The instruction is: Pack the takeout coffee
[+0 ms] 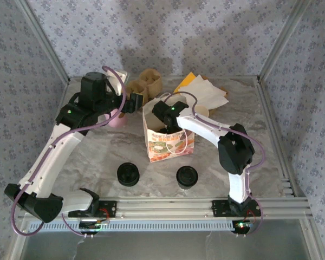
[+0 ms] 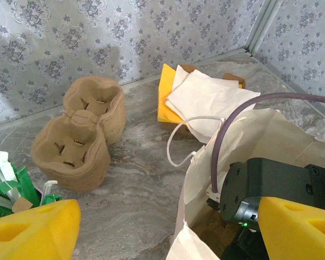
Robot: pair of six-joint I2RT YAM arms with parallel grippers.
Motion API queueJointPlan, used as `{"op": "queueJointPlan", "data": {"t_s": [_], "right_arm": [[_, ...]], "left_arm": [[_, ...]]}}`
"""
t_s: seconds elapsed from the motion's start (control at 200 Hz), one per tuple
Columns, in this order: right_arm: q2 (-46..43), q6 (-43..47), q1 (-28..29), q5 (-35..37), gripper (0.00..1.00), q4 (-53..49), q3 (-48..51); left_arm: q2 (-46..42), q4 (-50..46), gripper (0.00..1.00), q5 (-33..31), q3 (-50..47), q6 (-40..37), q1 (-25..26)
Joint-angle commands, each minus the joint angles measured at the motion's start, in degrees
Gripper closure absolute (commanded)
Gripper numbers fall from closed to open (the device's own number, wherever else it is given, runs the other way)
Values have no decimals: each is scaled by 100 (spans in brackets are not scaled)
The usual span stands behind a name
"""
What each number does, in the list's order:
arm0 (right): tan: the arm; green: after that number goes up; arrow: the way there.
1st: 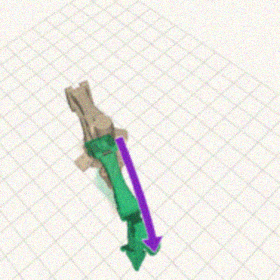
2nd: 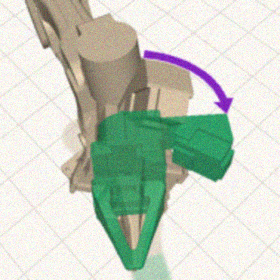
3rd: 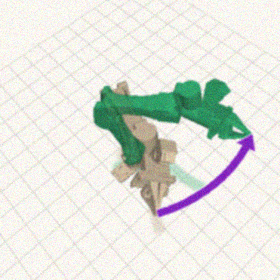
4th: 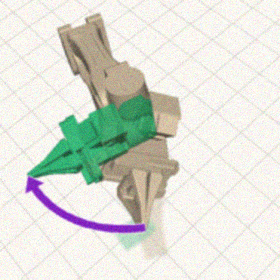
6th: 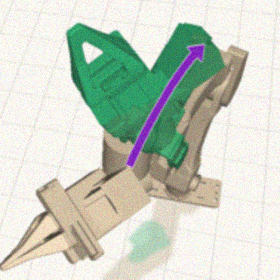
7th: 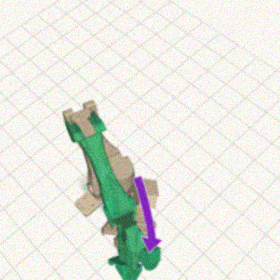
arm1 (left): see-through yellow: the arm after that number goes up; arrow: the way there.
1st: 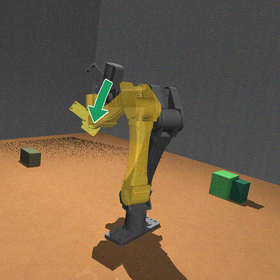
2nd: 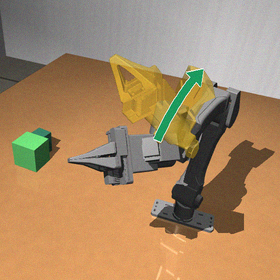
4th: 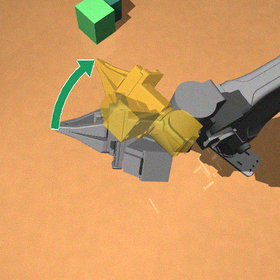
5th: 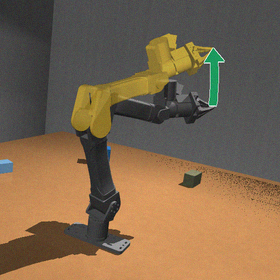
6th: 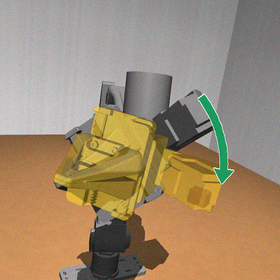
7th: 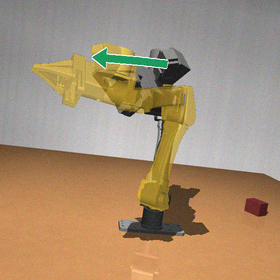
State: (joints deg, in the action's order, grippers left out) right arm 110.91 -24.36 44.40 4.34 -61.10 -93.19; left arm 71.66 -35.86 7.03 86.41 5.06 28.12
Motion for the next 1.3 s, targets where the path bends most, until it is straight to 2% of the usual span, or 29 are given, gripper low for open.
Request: {"op": "queueJointPlan", "data": {"t_s": [0.0, 0.485, 0.7, 0.914, 1.294], "right_arm": [[-25, 10, 34, 136, 0, -202, -160], [-107, 62, 25, 110, 0, -300, -303], [-114, 81, 7, 104, 0, -296, -331], [-157, 98, -2, 113, 0, -325, -332], [-235, 97, -10, 33, 0, -196, -297]], "left_arm": [[-148, 37, 15, 37, 93, -9, -35], [-277, -196, 16, 369, -223, 30, 25], [-397, -233, 10, 288, -515, -1, 73], [-372, -125, 8, 315, -647, 71, 80], [-328, -458, 10, 965, -792, 26, 190]]}}
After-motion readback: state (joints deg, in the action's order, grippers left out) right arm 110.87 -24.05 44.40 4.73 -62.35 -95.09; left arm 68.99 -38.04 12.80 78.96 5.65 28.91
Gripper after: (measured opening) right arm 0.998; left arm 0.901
